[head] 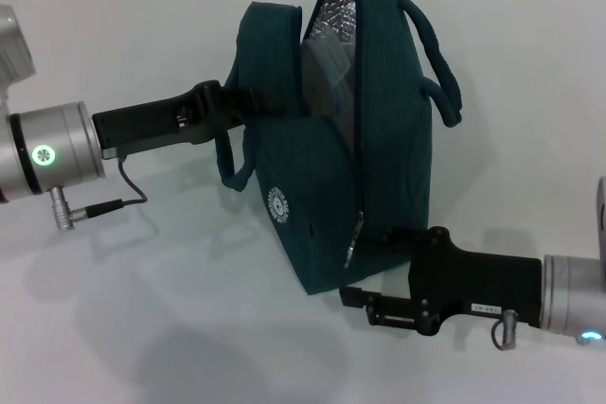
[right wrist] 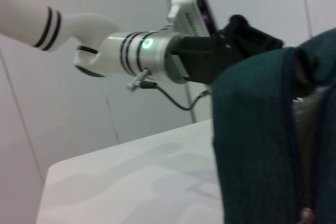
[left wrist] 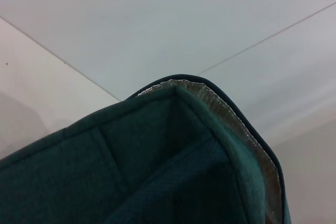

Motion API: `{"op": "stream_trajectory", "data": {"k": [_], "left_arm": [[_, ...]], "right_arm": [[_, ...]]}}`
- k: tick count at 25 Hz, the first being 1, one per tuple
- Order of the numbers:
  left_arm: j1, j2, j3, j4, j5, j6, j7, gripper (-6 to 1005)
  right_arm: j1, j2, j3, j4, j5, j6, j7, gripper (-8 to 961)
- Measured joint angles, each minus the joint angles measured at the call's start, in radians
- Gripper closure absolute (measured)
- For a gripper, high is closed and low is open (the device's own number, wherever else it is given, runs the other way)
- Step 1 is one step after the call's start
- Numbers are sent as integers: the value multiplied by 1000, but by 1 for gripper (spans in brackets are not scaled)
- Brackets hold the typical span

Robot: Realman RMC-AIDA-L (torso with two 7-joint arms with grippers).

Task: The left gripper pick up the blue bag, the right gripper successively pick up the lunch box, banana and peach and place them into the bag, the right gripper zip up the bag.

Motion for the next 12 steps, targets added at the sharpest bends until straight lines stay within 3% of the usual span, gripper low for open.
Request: {"op": "stream_trajectory", "data": {"k": [12], "left_arm": [[12, 0, 0, 0, 0, 3, 0, 959]], "right_arm": [[-3, -3, -7, 11, 26, 31, -4, 321]]}}
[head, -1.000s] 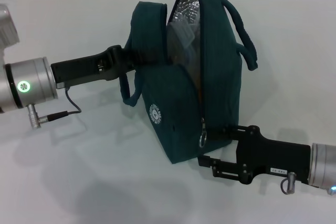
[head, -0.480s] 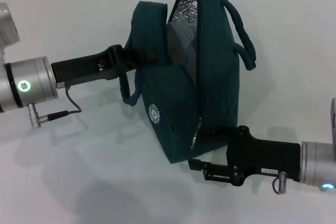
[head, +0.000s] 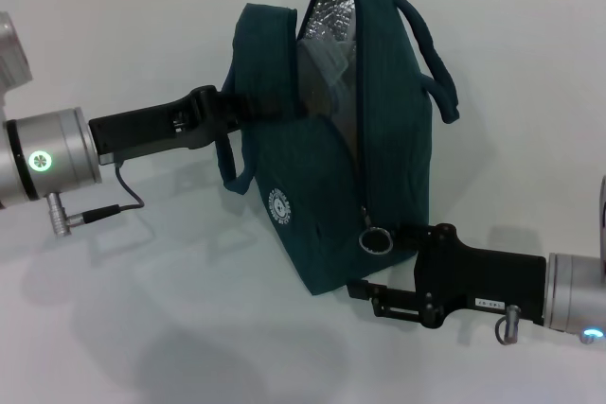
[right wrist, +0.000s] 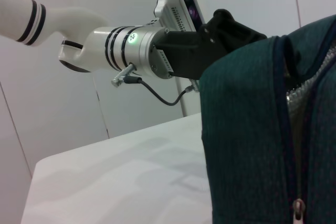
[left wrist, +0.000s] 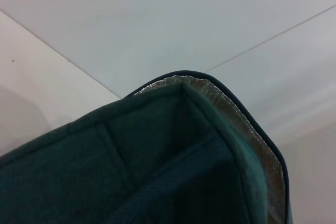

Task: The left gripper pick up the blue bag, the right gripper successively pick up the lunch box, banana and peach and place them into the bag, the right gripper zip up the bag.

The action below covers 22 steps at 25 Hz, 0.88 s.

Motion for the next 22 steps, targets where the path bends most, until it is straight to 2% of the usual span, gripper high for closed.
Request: {"op": "stream_trajectory", "data": {"k": [5, 11, 16, 22], "left_arm": [[0, 0, 0, 0, 0, 0, 0, 960], [1, 0, 0, 0, 0, 0, 0, 960], [6, 2, 0, 0, -1, 0, 0, 960], [8, 3, 0, 0, -2, 0, 6, 959]], "right_arm": [[-2, 0, -1, 0, 17, 2, 0, 321], [-4, -2, 8, 0, 21, 6, 0, 377], [-10, -4, 15, 0, 21, 2, 0, 608], [-24, -7, 35, -2, 21, -9, 1, 649]]}}
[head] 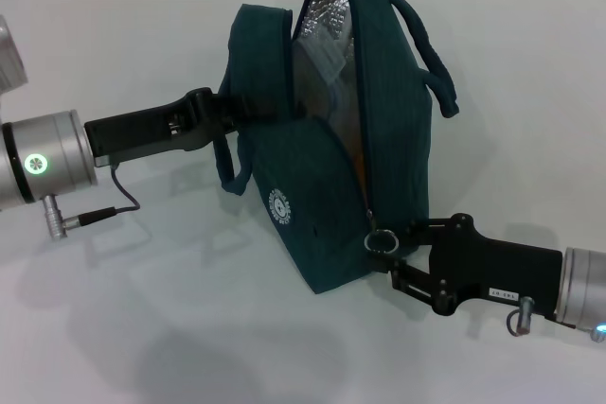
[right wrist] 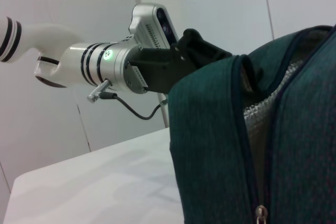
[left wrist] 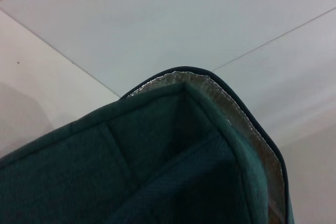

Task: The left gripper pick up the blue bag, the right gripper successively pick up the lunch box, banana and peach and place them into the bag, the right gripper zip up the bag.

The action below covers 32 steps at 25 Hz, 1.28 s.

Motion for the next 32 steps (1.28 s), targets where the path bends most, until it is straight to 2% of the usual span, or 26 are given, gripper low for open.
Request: {"op": "stream_trajectory", "data": {"k": [9, 32], "left_arm": [[1, 0, 0, 0, 0, -1, 1, 960], [10, -4, 0, 0, 0, 0, 3, 955]], "right_arm": [[-7, -1, 0, 2, 0, -8, 0, 662], [-30, -2, 4, -5, -2, -29, -15, 843]]}}
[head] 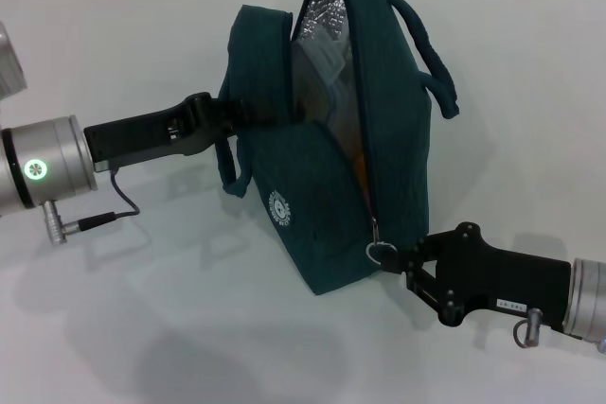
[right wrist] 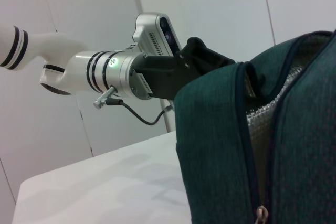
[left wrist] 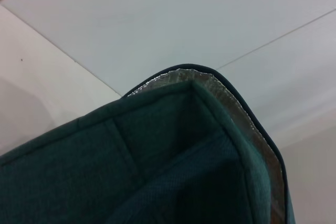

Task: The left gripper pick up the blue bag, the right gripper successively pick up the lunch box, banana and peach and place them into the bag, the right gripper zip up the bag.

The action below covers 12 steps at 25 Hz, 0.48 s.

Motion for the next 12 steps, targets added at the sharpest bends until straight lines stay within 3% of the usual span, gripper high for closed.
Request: {"op": "stream_trajectory", "data": {"k": [6, 12], "left_arm": [[0, -3, 0, 0, 0, 4, 1, 943], [7, -1, 1, 0, 1, 10, 17, 930]], "right_arm": [[3, 0, 4, 0, 0, 4, -2, 949], [-5, 0, 19, 0, 1, -13, -6, 949]]}}
